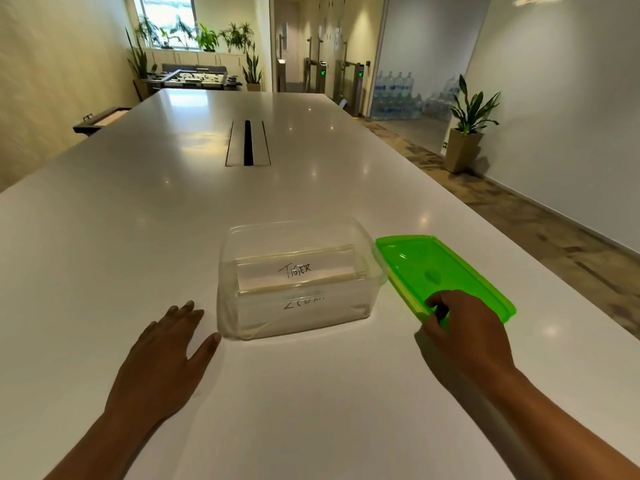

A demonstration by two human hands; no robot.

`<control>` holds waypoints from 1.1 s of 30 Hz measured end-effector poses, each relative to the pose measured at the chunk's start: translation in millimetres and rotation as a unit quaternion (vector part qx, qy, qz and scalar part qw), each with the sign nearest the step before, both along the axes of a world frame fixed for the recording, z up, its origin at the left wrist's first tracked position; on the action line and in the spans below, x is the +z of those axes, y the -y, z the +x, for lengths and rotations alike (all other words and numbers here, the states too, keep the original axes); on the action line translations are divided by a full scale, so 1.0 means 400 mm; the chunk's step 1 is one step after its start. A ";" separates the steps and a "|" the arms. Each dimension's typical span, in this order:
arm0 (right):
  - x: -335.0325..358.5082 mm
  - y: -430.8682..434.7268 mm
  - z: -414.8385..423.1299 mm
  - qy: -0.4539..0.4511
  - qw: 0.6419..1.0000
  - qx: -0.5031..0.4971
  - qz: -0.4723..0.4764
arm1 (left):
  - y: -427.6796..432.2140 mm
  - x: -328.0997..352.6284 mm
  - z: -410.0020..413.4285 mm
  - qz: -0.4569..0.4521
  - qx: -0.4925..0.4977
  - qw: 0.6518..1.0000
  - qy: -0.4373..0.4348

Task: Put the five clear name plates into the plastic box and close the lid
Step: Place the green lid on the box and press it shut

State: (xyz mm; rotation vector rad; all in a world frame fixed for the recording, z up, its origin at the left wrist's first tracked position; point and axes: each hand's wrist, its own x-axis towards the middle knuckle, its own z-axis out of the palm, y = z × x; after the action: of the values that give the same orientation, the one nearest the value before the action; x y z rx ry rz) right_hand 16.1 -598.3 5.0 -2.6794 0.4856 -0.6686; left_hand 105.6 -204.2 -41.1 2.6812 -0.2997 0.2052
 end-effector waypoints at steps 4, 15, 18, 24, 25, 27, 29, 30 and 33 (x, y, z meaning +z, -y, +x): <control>0.034 0.019 0.016 0.074 0.996 0.032 -0.048 | 0.002 0.002 0.002 -0.031 0.012 0.999 0.001; 0.200 -0.050 0.030 0.229 0.930 0.274 -0.083 | 0.048 0.198 0.010 -0.253 -0.024 0.954 0.160; 0.247 -0.093 0.023 0.242 0.912 0.327 -0.057 | 0.055 0.279 0.018 -0.262 -0.062 0.943 0.193; 0.336 -0.135 0.017 0.264 0.874 0.404 0.050 | 0.039 0.368 0.009 -0.289 -0.148 0.903 0.281; 0.347 -0.135 0.020 0.263 0.868 0.417 0.069 | 0.035 0.376 0.005 -0.292 -0.139 0.896 0.305; 0.364 -0.133 0.028 0.262 0.849 0.444 0.114 | 0.029 0.391 -0.004 -0.286 -0.109 0.876 0.372; 0.380 -0.135 0.036 0.262 0.825 0.468 0.178 | 0.021 0.406 -0.009 -0.297 -0.087 0.855 0.416; 0.388 -0.136 0.040 0.264 0.813 0.476 0.207 | 0.016 0.414 -0.010 -0.300 -0.079 0.849 0.428; 0.405 -0.135 0.052 0.265 0.785 0.486 0.279 | 0.005 0.433 -0.008 -0.287 -0.079 0.850 0.435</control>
State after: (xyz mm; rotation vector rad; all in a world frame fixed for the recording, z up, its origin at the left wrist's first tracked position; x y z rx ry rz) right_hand 36.9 -544.5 166.8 -1.6842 -0.7144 -0.7214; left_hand 102.6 -206.1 132.0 1.8029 -0.6051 1.2483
